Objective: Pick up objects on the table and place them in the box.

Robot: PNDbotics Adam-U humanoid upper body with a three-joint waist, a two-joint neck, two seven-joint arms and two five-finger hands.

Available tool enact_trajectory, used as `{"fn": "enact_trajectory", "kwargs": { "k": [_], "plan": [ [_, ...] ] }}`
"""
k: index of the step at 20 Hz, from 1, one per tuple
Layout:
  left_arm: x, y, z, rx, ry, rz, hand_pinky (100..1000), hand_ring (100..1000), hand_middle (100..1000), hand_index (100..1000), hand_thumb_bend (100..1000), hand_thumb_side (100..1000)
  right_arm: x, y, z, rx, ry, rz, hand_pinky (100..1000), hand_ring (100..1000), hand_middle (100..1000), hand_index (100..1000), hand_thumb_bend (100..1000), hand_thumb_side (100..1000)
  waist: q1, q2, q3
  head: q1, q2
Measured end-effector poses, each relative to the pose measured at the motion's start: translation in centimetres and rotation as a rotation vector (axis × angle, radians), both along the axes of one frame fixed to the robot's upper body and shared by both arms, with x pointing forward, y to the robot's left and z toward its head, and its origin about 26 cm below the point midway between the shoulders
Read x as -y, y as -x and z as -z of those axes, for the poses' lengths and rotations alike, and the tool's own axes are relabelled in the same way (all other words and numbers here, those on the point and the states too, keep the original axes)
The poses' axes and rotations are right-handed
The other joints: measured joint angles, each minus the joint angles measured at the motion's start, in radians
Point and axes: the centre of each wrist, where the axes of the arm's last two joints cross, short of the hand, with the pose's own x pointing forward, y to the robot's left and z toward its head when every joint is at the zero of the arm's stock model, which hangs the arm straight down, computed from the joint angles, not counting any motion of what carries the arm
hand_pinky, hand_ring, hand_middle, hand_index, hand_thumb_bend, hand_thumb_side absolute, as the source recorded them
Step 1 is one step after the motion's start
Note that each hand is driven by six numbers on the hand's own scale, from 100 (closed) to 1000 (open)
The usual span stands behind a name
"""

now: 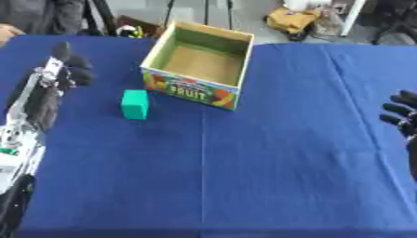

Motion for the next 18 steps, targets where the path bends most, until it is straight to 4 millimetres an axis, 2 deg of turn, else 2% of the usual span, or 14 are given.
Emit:
{"fn": "enact_trajectory", "kwargs": {
  "k": [1,3,4,6,10,12,14,18],
  "plan": [
    [0.1,-0.1,-0.4,0.012,-0.041,0.015,717,653,602,689,643,471,0.0,0.0,0.0,0.0,0.0,0.0,725,749,721,793,100,1000,0.0,0.0,-0.001,0.0,0.0],
    [0.5,-0.4,-1.4,0.038,-0.142,0.048,718,655,604,695,644,445,0.0,0.0,0.0,0.0,0.001,0.0,725,749,721,793,100,1000,0.0,0.0,-0.003,0.001,0.0],
    [0.6,-0.6,-1.9,0.048,-0.195,0.062,718,661,607,716,655,379,0.0,0.0,0.0,0.0,0.001,0.0,725,749,721,793,100,1000,0.001,0.0,-0.003,0.001,0.0],
    [1.0,-0.9,-2.9,0.067,-0.331,0.097,721,669,614,731,669,355,0.0,0.0,0.0,-0.001,0.002,-0.002,725,749,721,793,100,1000,0.001,0.0,-0.005,0.002,0.0],
    [1.9,-1.5,-5.1,0.103,-0.695,0.162,717,684,636,767,765,374,0.1,0.0,0.0,-0.002,0.005,-0.002,725,749,721,793,100,1000,0.004,-0.002,-0.01,0.002,0.0],
    [2.1,-1.7,-5.7,0.109,-0.866,0.17,708,685,639,779,840,392,0.1,0.0,0.0,-0.002,0.006,-0.002,726,749,721,793,100,1000,0.004,-0.002,-0.01,0.004,0.0],
    [2.3,-1.9,-6.0,0.109,-1.009,0.159,706,687,643,787,879,406,0.1,0.0,0.0,-0.002,0.007,-0.002,726,749,721,794,100,1000,0.004,-0.002,-0.01,0.004,0.0],
    [2.6,-2.2,-5.8,0.094,-1.206,0.127,685,669,626,787,892,432,0.1,0.0,-0.1,-0.003,0.01,-0.003,726,749,721,794,100,1000,0.004,-0.002,-0.011,0.006,0.0]
  ]
}}
